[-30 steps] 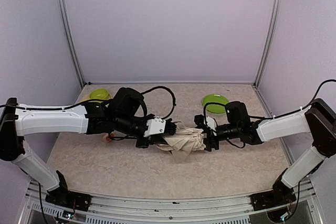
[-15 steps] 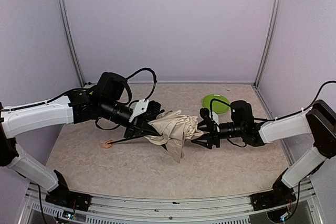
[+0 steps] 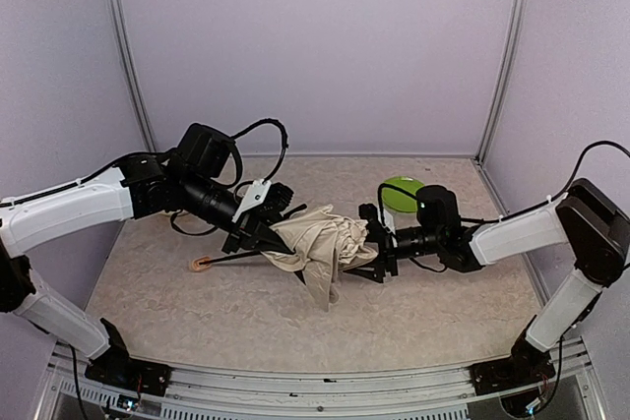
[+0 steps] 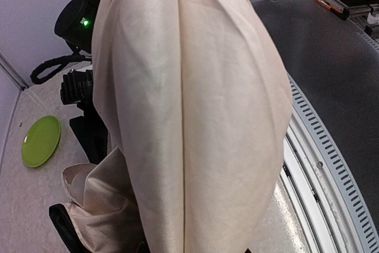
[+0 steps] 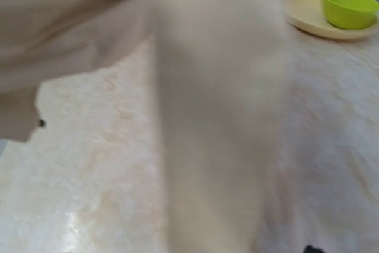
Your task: Put away the umbrella
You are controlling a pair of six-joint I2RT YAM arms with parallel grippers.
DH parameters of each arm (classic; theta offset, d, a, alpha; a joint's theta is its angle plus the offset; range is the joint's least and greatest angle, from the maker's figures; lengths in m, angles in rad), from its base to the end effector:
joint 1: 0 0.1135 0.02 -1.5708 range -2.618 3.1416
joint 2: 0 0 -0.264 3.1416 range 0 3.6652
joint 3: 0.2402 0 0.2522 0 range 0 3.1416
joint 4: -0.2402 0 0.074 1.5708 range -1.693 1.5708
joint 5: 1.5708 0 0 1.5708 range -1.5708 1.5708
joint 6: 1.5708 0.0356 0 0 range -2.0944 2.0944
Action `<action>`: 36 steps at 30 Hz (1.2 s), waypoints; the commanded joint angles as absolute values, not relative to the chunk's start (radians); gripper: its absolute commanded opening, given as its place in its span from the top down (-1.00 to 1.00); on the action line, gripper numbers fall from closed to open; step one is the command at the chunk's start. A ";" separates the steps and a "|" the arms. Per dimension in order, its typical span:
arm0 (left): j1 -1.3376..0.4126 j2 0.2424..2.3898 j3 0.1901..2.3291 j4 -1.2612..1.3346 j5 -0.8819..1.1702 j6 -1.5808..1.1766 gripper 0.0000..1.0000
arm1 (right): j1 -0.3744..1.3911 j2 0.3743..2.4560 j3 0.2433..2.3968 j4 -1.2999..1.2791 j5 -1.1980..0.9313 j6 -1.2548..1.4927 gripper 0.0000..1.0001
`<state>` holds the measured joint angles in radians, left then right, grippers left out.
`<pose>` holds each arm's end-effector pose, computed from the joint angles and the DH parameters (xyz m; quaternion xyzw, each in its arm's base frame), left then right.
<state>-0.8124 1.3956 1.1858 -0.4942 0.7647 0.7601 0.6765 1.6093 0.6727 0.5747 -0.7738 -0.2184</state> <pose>0.1898 -0.2362 0.3166 0.7066 0.4840 -0.3487 0.3806 0.2313 0.2176 0.1803 -0.5230 0.5942 0.4219 0.4421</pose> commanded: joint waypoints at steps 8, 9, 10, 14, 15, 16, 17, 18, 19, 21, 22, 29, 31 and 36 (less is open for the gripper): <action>-0.832 1.401 1.245 -0.501 0.807 0.796 1.00 | 0.735 1.741 0.751 0.647 -0.916 -0.301 -0.61; -0.834 1.403 1.249 -0.506 0.808 0.800 1.00 | 0.735 1.750 0.761 0.650 -0.915 -0.305 -0.61; -0.835 1.404 1.254 -0.512 0.805 0.803 1.00 | 0.735 1.760 0.778 0.639 -0.919 -0.312 -0.60; -0.840 1.409 1.267 -0.530 0.800 0.814 1.00 | 0.734 1.798 0.836 0.591 -0.932 -0.335 -0.53; -0.842 1.409 1.267 -0.531 0.798 0.813 1.00 | 0.735 1.805 0.841 0.584 -0.943 -0.342 -0.47; -0.842 1.407 1.266 -0.529 0.794 0.812 1.00 | 0.734 1.811 0.847 0.575 -0.958 -0.345 -0.32; -0.842 1.406 1.265 -0.528 0.791 0.812 1.00 | 0.735 1.815 0.853 0.555 -0.970 -0.350 -0.04; -0.841 1.402 1.263 -0.526 0.788 0.811 1.00 | 0.733 1.815 0.855 0.534 -0.973 -0.356 0.33; -0.841 1.398 1.260 -0.521 0.783 0.806 1.00 | 0.733 1.810 0.848 0.515 -0.964 -0.363 0.60; -0.832 1.384 1.246 -0.491 0.759 0.782 1.00 | 0.723 1.790 0.811 0.491 -0.953 -0.381 0.89; -0.824 1.376 1.233 -0.466 0.734 0.762 1.00 | 0.717 1.778 0.786 0.487 -0.947 -0.382 0.98; -0.702 1.330 1.130 -0.148 0.475 0.454 1.00 | 0.702 1.704 0.693 0.402 -0.864 -0.325 1.00; -0.678 1.347 1.115 -0.080 0.402 0.378 1.00 | 0.714 1.676 0.662 0.421 -0.859 -0.296 1.00; -0.668 1.446 1.148 -0.080 0.228 0.286 1.00 | 0.795 1.583 0.666 0.352 -0.858 -0.316 1.00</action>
<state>-0.6998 1.4033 1.1076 -0.2459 0.4641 0.4175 0.7357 1.6493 0.6819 0.4587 -0.8490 -0.3187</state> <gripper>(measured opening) 0.156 0.008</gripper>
